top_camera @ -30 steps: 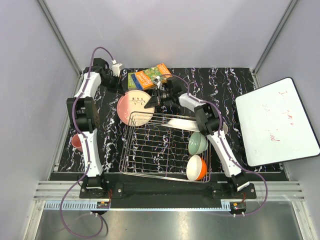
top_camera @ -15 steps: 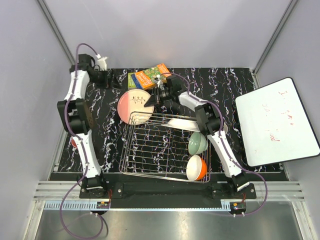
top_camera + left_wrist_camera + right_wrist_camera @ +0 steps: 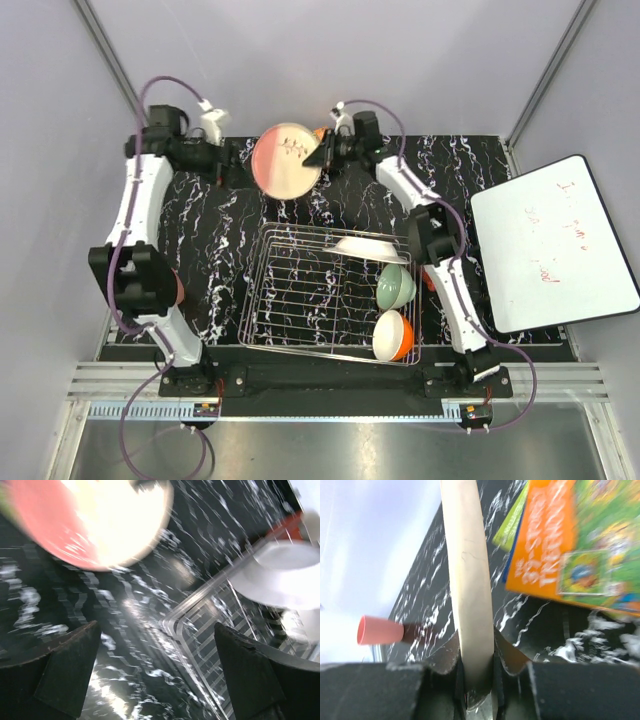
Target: Load the mixed dishes into the dish rack
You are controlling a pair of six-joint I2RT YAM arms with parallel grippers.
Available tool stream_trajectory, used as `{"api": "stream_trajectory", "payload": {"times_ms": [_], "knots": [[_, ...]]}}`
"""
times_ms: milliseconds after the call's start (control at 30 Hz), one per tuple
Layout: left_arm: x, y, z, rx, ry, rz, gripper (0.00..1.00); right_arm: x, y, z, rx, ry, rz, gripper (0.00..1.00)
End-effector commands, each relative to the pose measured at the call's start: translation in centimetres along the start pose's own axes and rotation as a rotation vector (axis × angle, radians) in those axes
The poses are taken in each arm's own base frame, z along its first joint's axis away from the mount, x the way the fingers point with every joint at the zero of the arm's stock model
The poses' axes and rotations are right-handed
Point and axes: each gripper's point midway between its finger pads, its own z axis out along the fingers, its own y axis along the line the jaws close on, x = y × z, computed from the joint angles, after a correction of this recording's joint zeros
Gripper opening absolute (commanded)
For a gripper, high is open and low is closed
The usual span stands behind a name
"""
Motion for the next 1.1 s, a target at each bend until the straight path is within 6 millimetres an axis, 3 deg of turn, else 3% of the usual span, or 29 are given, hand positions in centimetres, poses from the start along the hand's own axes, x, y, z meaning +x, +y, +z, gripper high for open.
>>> {"api": "stream_trajectory", "payload": {"times_ms": [0, 167, 200, 300, 367, 433, 667, 1067], "knots": [[3.3, -2.2, 3.2, 0.092, 0.11, 0.073, 0.99, -14.2, 13.2, -10.4, -0.059, -0.315, -0.304, 0.0], [5.1, -1.9, 6.9, 0.107, 0.208, 0.111, 0.99, -17.5, 15.2, -16.8, 0.054, -0.439, -0.367, 0.0], [5.3, -1.6, 7.4, 0.099, 0.224, 0.125, 0.99, -18.2, 15.9, -18.9, 0.075, -0.468, -0.377, 0.0], [5.8, -1.5, 9.4, 0.114, 0.262, 0.145, 0.99, -18.6, 17.4, -22.1, 0.109, -0.507, -0.384, 0.0], [5.4, -2.2, 10.0, 0.132, 0.266, 0.178, 0.99, -18.3, 16.8, -23.4, 0.139, -0.512, -0.37, 0.0], [6.0, -2.8, 10.8, 0.152, 0.294, 0.213, 0.99, -18.5, 18.0, -25.3, 0.158, -0.543, -0.391, 0.0], [7.5, -3.7, 11.4, 0.174, 0.363, 0.279, 0.99, -16.9, 19.3, -27.5, 0.187, -0.541, -0.398, 0.0], [10.5, -3.3, 11.4, 0.186, 0.441, 0.291, 0.99, -14.9, 17.6, -28.5, 0.225, -0.513, -0.361, 0.0]]}}
